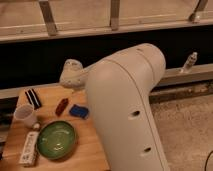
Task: Place the pepper in the ceramic cup
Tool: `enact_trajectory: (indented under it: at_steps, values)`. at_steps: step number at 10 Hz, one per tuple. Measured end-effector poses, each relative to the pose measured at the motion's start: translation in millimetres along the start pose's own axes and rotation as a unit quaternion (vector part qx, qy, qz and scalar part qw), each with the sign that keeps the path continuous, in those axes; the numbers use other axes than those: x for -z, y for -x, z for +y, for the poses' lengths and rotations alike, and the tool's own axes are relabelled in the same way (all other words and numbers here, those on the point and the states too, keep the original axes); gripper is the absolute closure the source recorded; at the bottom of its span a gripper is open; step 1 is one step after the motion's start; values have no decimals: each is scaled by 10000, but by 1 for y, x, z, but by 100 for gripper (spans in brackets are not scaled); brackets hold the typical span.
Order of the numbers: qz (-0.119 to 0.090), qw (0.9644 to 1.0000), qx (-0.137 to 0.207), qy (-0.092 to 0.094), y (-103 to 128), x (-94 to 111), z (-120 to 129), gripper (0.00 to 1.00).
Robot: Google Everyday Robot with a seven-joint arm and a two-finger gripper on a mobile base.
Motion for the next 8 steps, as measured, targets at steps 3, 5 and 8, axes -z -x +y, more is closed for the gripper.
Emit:
enact_trajectory:
  at_steps: [3, 5, 8]
  values:
    - [11, 10000, 4, -2, -1, -1, 0, 20]
    - [10, 10000, 3, -1, -1, -1, 0, 20]
    - [-125, 9998, 109, -56, 1, 5, 8, 20]
